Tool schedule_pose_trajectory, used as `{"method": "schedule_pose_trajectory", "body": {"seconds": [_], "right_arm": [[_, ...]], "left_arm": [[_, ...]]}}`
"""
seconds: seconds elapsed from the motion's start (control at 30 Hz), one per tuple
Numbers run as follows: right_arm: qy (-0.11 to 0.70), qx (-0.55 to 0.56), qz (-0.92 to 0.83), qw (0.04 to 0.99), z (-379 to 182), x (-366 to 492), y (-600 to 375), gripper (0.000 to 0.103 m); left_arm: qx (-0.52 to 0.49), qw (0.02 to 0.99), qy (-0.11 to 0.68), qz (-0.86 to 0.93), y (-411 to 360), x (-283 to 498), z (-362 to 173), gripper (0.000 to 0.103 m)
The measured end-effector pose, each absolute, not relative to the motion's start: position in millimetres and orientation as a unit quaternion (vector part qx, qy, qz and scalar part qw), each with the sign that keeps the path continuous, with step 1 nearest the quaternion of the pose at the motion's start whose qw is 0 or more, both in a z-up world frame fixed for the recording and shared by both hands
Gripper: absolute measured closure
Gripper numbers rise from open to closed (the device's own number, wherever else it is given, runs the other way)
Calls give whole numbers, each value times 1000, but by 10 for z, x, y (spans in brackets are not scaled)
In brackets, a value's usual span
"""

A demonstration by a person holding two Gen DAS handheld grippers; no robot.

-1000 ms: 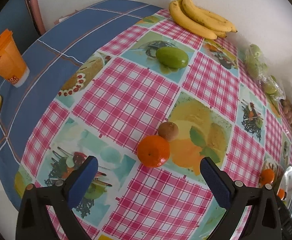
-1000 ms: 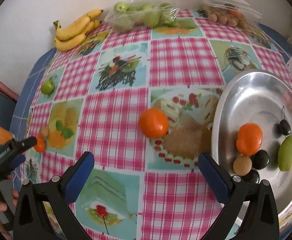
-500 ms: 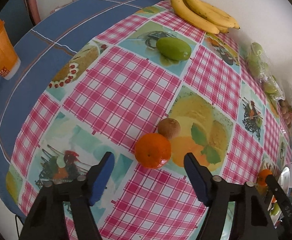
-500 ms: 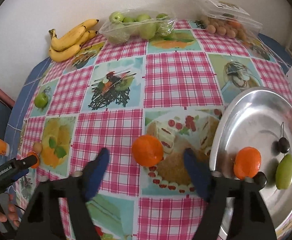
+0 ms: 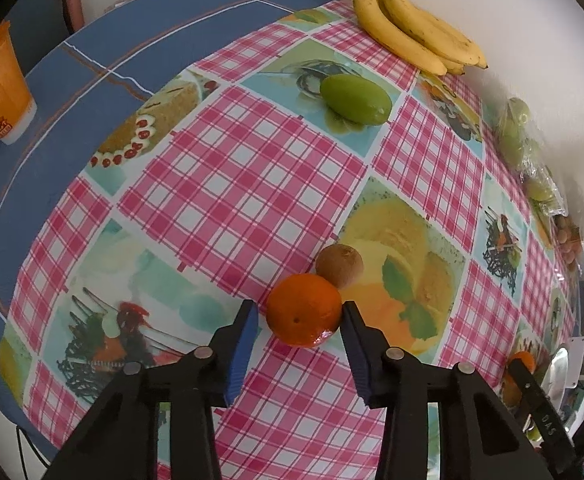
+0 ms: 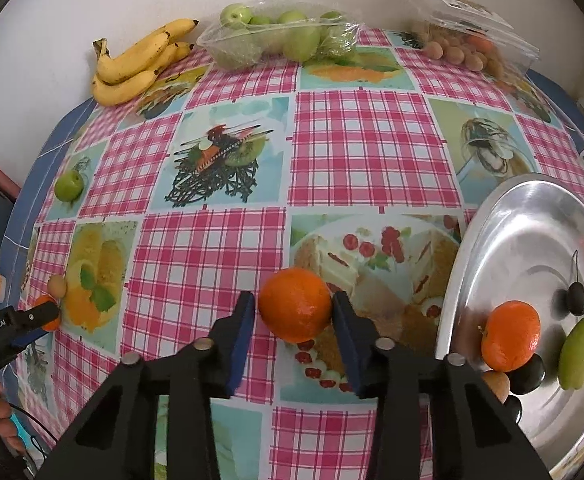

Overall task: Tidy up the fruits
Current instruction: 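Close the left tool on one orange while the right tool closes on another, then carry both held oranges over the steel bowl with both tools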

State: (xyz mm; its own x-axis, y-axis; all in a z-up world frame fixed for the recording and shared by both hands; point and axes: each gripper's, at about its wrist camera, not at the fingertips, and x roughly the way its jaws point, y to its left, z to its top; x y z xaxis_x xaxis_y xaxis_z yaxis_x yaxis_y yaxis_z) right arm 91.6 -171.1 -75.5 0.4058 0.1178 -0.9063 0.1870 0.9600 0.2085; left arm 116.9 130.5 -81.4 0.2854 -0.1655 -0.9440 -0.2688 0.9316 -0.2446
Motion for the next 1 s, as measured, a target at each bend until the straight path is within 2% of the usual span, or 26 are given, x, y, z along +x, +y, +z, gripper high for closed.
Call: {"method": "schedule_pose_trajectory", "body": {"seconds": [0.1, 0.57, 1.0], "right_arm": [[545, 142, -20, 826, -755, 916, -1711, 65], [542, 159, -8, 825, -688, 879, -1731, 66], [489, 173, 0, 855, -191, 690, -1800, 66]], "left_arm": [[-190, 780, 595, 31, 1307, 1165, -816, 63], [-201, 788, 581, 27, 1341, 1111, -685, 64], [-203, 824, 529, 8, 1324, 1052, -230, 64]]}}
